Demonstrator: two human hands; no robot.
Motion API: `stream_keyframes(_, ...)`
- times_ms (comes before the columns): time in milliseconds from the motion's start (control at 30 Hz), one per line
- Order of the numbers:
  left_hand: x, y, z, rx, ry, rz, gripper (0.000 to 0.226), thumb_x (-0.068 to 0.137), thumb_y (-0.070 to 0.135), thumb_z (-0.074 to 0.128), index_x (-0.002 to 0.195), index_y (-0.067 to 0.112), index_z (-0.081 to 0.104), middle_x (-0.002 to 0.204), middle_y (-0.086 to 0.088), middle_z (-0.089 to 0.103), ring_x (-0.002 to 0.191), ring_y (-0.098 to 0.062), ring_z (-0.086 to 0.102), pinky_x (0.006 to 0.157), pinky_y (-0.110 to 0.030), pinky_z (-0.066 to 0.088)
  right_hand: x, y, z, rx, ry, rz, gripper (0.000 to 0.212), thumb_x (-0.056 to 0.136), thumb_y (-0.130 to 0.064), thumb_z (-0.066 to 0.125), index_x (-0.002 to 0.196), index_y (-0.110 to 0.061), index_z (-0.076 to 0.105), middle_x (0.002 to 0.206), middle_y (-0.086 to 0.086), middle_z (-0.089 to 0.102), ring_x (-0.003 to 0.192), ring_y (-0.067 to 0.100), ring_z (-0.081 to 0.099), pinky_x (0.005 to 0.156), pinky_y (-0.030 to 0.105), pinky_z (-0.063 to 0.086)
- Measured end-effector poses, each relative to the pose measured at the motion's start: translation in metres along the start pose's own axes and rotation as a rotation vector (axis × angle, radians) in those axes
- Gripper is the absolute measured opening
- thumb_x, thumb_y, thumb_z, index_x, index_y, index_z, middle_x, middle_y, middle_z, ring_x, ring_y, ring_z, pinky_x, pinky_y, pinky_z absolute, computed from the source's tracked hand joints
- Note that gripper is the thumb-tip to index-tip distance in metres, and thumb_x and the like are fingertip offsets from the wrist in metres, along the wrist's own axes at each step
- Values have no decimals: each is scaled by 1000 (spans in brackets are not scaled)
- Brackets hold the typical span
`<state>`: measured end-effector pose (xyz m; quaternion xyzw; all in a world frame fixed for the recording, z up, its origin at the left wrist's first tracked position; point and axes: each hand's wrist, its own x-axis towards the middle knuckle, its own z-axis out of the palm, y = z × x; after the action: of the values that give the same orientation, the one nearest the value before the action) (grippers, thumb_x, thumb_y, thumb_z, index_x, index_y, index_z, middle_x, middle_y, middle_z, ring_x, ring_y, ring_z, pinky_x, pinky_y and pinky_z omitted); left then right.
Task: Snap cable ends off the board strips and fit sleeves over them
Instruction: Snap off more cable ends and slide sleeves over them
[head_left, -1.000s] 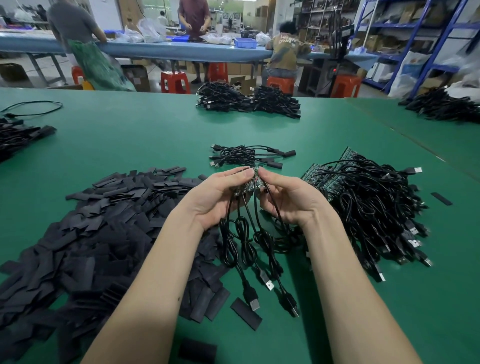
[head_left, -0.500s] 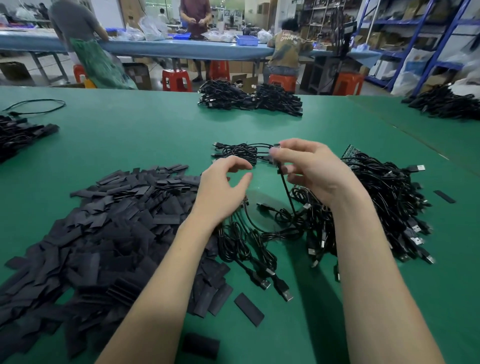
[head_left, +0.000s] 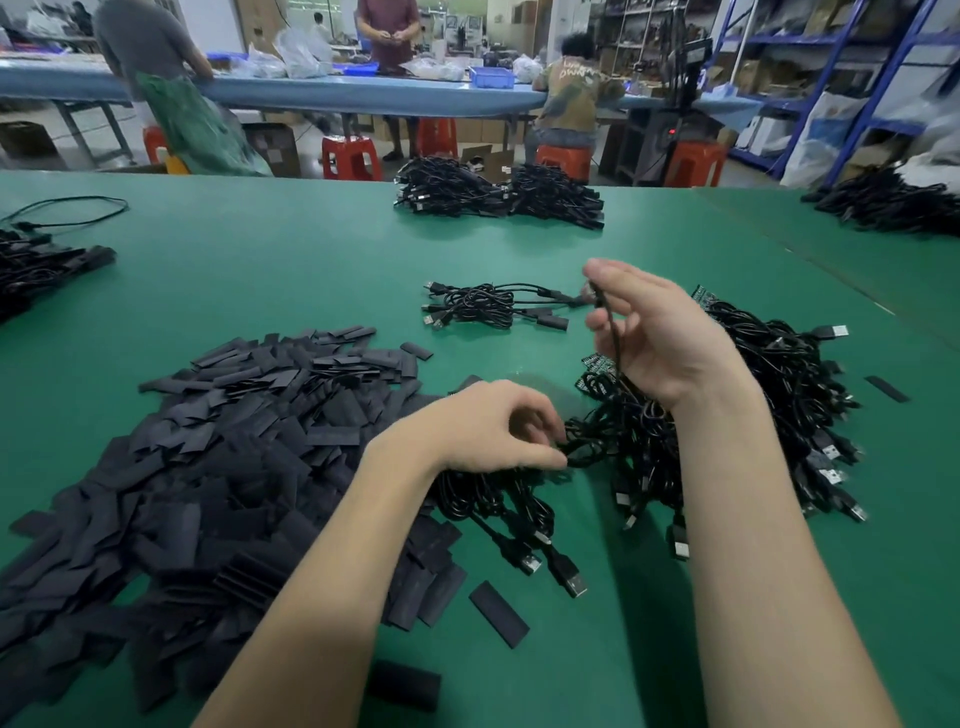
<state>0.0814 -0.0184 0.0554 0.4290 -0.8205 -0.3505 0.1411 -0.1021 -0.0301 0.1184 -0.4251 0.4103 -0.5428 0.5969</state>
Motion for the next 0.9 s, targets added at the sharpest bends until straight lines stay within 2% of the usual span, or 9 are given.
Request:
stream_keyframes(67, 0, 0, 2, 1, -2, 6, 11, 87, 37, 77, 95, 31, 72, 85, 13, 71, 79, 1, 64, 89, -28, 53, 0, -1, -5, 16, 35, -4, 4, 92, -19, 71, 92, -17, 67, 77, -4, 64, 48, 4, 52, 43, 13, 42)
stream_keyframes(233, -9, -3, -12, -284, 99, 35, 6, 87, 26, 62, 93, 28, 64, 80, 12, 64, 70, -10, 60, 73, -28, 45, 3, 1, -18, -390, 155, -4, 10, 90, -18, 74, 95, -12, 69, 80, 1, 62, 42, 5, 45, 40, 14, 33)
stream_keyframes(300, -11, -4, -16, -236, 111, 38, 10, 87, 39, 58, 83, 31, 64, 77, 11, 61, 72, -11, 54, 75, -31, 42, 4, 2, -18, -465, 163, 0, 8, 90, -18, 75, 91, -13, 68, 80, 2, 62, 42, 5, 45, 39, 15, 31)
stream_keyframes(400, -10, -6, -12, -82, 73, -47, 42, 86, 66, 58, 74, 27, 70, 69, 0, 57, 64, -11, 48, 68, -29, 39, 5, 7, -11, -542, 146, 6, 7, 90, -21, 75, 89, -17, 69, 80, 0, 66, 46, 5, 54, 40, 16, 36)
stream_keyframes(467, -5, -4, -6, -77, 146, -57, 33, 86, 62, 65, 77, 31, 72, 71, 7, 64, 63, -6, 55, 68, -26, 43, 6, 10, -3, -517, 101, -5, 8, 90, -24, 75, 89, -20, 69, 75, -5, 70, 51, 6, 60, 43, 16, 40)
stream_keyframes(600, 7, 7, 3, -696, 351, 46, 8, 95, 25, 69, 100, 20, 68, 108, -4, 75, 95, -16, 72, 83, -27, 57, 9, 19, 13, -407, 48, -27, 9, 86, -24, 79, 89, -20, 71, 73, -9, 70, 58, 3, 61, 55, 16, 50)
stream_keyframes(700, 13, 13, 13, -1148, 473, 41, 5, 98, 8, 62, 103, 6, 62, 98, -11, 75, 86, -21, 74, 80, -26, 59, 13, 29, 19, -400, 67, -47, 11, 84, -22, 81, 86, -19, 71, 71, -6, 68, 58, 5, 57, 60, 18, 52)
stream_keyframes(833, 19, 8, 22, -1298, 587, 5, 5, 98, 5, 60, 103, 7, 60, 88, -6, 75, 74, -18, 73, 71, -24, 58, 15, 37, 23, -508, 110, -51, 16, 85, -29, 80, 93, -16, 74, 74, -7, 71, 65, 8, 61, 75, 32, 55)
stream_keyframes(900, 20, 3, 25, -1279, 623, -11, 7, 98, 7, 61, 105, 7, 64, 83, -1, 75, 69, -14, 72, 63, -20, 55, 16, 35, 26, -628, 185, -149, 16, 86, -34, 77, 96, -21, 72, 82, -10, 73, 72, 3, 66, 75, 24, 54)
